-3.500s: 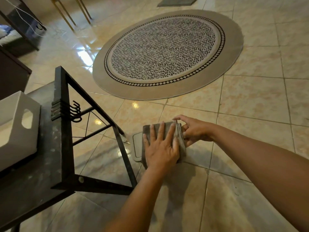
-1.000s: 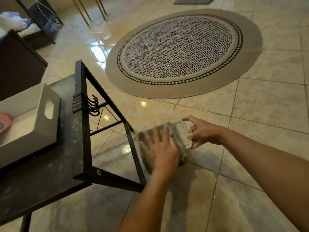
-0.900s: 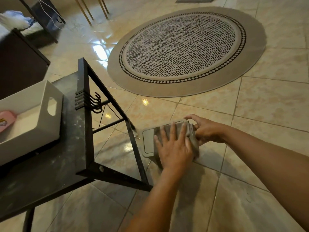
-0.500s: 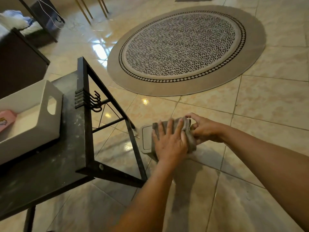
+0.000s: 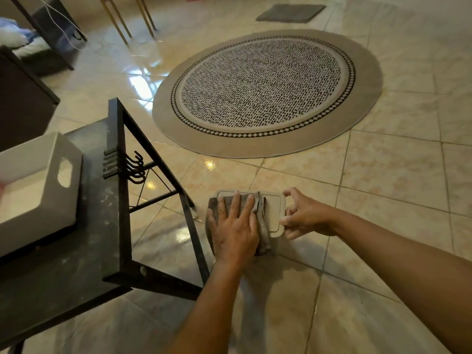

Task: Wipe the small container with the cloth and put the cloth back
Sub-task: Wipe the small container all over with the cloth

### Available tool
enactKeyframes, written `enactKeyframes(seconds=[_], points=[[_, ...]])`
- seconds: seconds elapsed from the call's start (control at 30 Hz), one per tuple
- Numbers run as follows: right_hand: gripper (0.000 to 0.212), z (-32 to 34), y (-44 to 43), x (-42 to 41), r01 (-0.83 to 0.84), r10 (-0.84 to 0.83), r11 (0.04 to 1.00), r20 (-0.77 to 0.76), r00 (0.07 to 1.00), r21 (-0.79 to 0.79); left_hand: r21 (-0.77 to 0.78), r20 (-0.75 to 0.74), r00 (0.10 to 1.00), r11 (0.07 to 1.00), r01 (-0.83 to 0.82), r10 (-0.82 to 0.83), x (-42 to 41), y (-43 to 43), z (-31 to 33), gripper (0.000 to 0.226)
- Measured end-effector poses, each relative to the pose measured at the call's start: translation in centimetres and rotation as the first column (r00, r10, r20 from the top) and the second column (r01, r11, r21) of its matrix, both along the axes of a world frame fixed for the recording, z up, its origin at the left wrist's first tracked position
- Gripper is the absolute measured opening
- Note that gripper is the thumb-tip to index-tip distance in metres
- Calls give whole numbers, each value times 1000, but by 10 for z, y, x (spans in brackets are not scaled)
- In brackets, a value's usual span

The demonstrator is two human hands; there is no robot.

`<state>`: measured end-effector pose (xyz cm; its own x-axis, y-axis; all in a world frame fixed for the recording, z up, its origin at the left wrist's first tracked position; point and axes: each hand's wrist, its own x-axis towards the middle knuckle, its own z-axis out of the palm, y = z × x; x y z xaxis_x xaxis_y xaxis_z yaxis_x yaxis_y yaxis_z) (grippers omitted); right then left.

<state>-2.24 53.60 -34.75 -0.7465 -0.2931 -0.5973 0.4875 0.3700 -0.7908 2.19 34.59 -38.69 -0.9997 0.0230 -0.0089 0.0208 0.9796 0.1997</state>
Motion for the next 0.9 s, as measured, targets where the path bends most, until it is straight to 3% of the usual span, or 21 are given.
enactKeyframes(seconds=[0.03, 0.13, 0.2, 0.37, 0.57, 0.67, 0.9], points=[[70, 3, 4, -1, -26, 27, 997, -17, 999, 73, 0, 6, 997, 997, 73, -73, -6, -4, 1, 55], [34, 8, 11, -24, 6, 120, 908, -274, 954, 419, 12, 37, 968, 969, 247, -248, -19, -14, 4, 52], [28, 10, 5, -39, 10, 176, 892, -367, 914, 452, -1, 38, 949, 950, 312, -312, -21, -15, 5, 54], [36, 7, -3, -52, -261, 376, 874, -229, 898, 410, -46, 52, 942, 942, 333, -331, -22, -15, 0, 56], [61, -13, 11, -19, -134, 133, 991, -96, 986, -11, 19, 108, 990, 996, 88, -90, -37, 2, 9, 54], [72, -17, 5, -11, -115, 113, 993, -124, 986, -10, 67, 116, 993, 997, 31, -39, -20, 20, 7, 54], [80, -9, -2, -17, -180, 185, 982, -116, 976, 53, 41, 71, 991, 993, 109, -112, -8, 22, 0, 54]])
